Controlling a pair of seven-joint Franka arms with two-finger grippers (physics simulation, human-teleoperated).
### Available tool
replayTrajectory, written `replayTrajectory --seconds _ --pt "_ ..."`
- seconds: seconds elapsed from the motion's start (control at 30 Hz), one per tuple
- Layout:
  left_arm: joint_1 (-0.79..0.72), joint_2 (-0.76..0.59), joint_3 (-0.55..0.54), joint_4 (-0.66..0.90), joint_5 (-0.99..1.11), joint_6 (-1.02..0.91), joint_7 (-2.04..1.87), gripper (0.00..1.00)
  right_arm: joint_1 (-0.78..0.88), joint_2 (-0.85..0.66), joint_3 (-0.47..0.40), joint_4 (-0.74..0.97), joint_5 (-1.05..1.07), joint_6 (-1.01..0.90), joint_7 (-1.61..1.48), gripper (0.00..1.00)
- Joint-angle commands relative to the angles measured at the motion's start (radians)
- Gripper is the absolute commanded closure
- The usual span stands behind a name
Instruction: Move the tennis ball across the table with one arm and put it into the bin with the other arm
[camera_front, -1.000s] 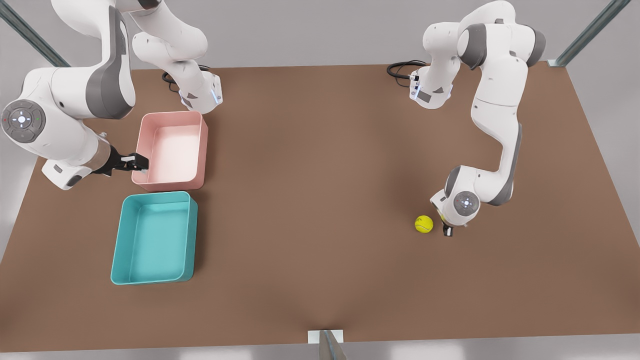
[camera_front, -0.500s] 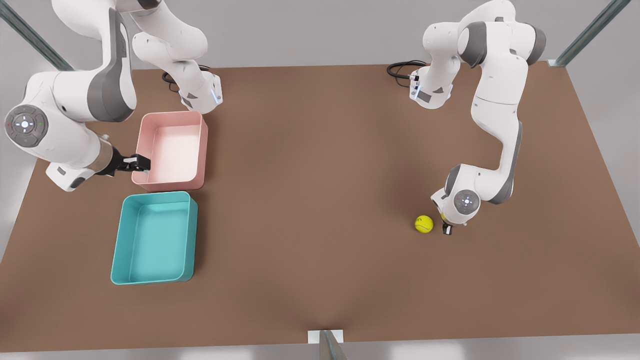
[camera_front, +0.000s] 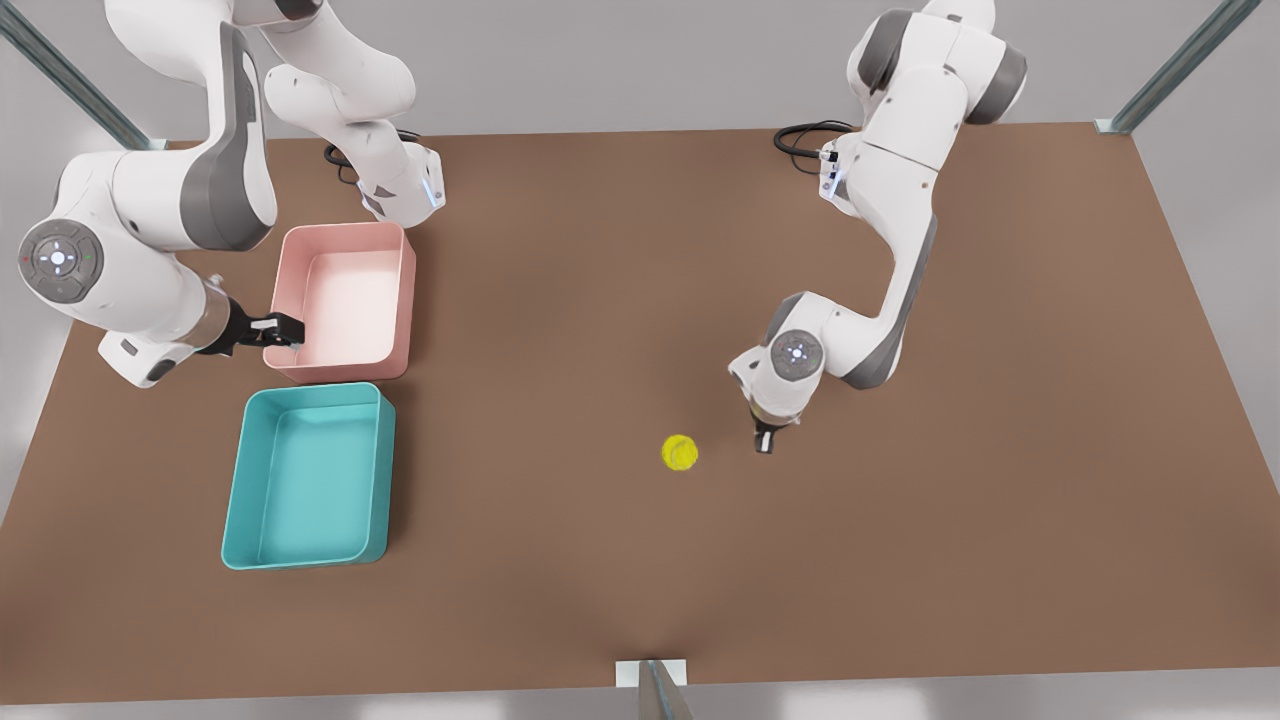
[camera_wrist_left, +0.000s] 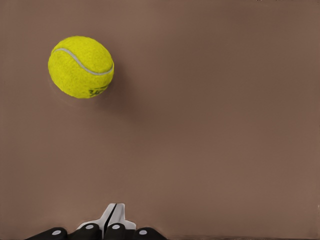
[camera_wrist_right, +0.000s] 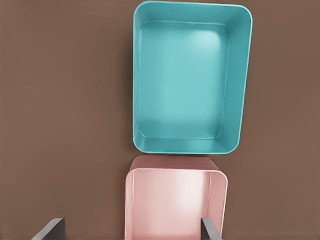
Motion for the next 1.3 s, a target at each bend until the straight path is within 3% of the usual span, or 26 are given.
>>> replayTrajectory --seconds 0.0,0.07,0.1,0.13,0.17,0.2,0.23,0.5,0.57,0.67,0.87,1.13,1.27 --pt "0.041 -0.060 0.009 0.014 -0.023 -0.197 -0.473 0.79 0.001 0.000 -0.001 0.000 0.001 0.002 0.002 0.00" --pt "0.172 -0.095 0.029 0.237 -0.028 -0.553 -0.737 0.79 0.002 0.003 -0.001 -0.003 0.004 0.013 0.002 0.00" --pt "0.254 -0.097 0.018 0.294 -0.033 -0.673 -0.852 0.00 0.014 0.026 0.000 -0.006 0.017 0.037 0.004 0.00" --pt "0.261 -0.150 0.038 0.320 0.006 -0.854 -0.881 0.00 0.028 0.058 -0.001 -0.004 0.071 0.073 0.005 0.00" --pt "0.241 -0.237 0.211 0.353 -0.151 -0.854 -1.144 0.00 0.063 0.093 -0.001 0.000 0.080 0.129 0.039 0.00" --pt "0.185 -0.288 0.294 0.359 -0.152 -0.889 -1.296 0.00 0.097 0.124 0.001 0.002 0.080 0.174 0.100 0.00" --pt "0.187 -0.284 0.303 0.386 -0.155 -0.931 -1.268 0.00 0.120 0.153 0.001 0.003 0.082 0.212 0.122 0.00" --pt "0.216 -0.284 0.317 0.406 -0.269 -0.885 -1.286 0.00 0.255 0.267 0.001 -0.012 0.099 0.413 0.268 0.00" --pt "0.216 -0.284 0.317 0.403 -0.272 -0.878 -1.291 0.00 0.252 0.267 -0.001 -0.086 0.096 0.489 0.248 0.00" --pt "0.216 -0.284 0.317 0.402 -0.273 -0.878 -1.296 0.00 0.252 0.308 0.001 -0.098 0.080 0.472 -0.079 0.00" --pt "0.215 -0.250 0.314 0.405 -0.272 -0.855 -1.290 0.00 0.251 0.360 -0.014 -0.087 0.011 0.485 -0.111 0.00" --pt "0.215 -0.259 0.306 0.406 -0.272 -0.865 -1.288 0.00 0.252 0.454 -0.047 -0.063 -0.053 0.538 -0.441 0.00" --pt "0.215 -0.259 0.306 0.409 -0.272 -0.865 -1.288 0.00 0.269 0.534 -0.047 -0.004 -0.107 0.593 -0.760 0.00"
